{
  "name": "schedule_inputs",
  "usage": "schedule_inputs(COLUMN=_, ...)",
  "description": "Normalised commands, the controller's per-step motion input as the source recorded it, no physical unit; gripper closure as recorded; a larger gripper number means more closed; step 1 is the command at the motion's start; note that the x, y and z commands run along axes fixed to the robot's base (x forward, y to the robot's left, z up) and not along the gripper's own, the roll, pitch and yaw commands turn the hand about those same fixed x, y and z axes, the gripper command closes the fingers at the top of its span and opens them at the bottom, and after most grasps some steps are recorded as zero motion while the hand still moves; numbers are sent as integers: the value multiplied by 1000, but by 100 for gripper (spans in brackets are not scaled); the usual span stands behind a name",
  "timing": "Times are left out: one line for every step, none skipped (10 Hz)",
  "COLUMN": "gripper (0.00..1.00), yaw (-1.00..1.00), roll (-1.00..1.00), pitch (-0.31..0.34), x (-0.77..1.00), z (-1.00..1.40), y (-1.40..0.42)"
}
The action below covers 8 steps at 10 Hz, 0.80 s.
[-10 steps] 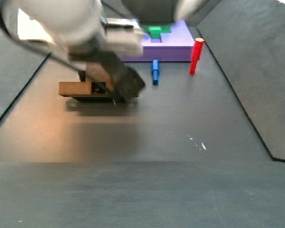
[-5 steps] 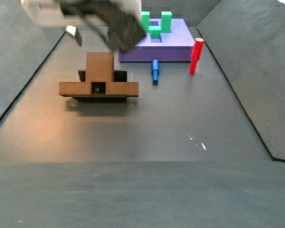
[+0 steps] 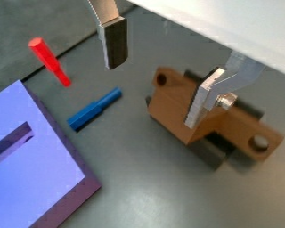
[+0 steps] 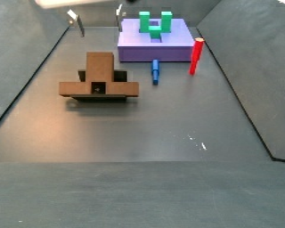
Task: Pick up the brown object. Move up. Place the brown object on the fixture. Regrasp the brown object. Move to above the board. Insert the brown object.
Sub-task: Regrasp the brown object.
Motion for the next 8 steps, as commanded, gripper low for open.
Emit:
schedule_inputs(gripper=0, yaw=97, roll=1000, pitch=-46, x=-34, z=86, y=-200)
schedule_inputs(gripper=0, yaw=37, roll=1000, pitch=-86, x=0, z=60, y=-149)
schedule_inputs(gripper=0, yaw=0, roll=1000, pitch=-97, x=0, z=91, y=-120)
schedule_inputs(gripper=0, yaw=0, roll=1000, pitch=-129, x=0, z=114, y=-97)
schedule_inputs(gripper=0, yaw=0, roll=1000, pitch=-129, x=23, z=149, y=-46)
schedule_inputs(gripper=0, yaw=-40, roll=1000, pitch=-151, x=20, z=137, y=0)
schedule_inputs(gripper=0, yaw=-60, roll=1000, pitch=-117, x=0, z=0, y=214)
schedule_inputs(gripper=0, yaw=-114, roll=849, pitch=-117, x=0, z=0, y=463)
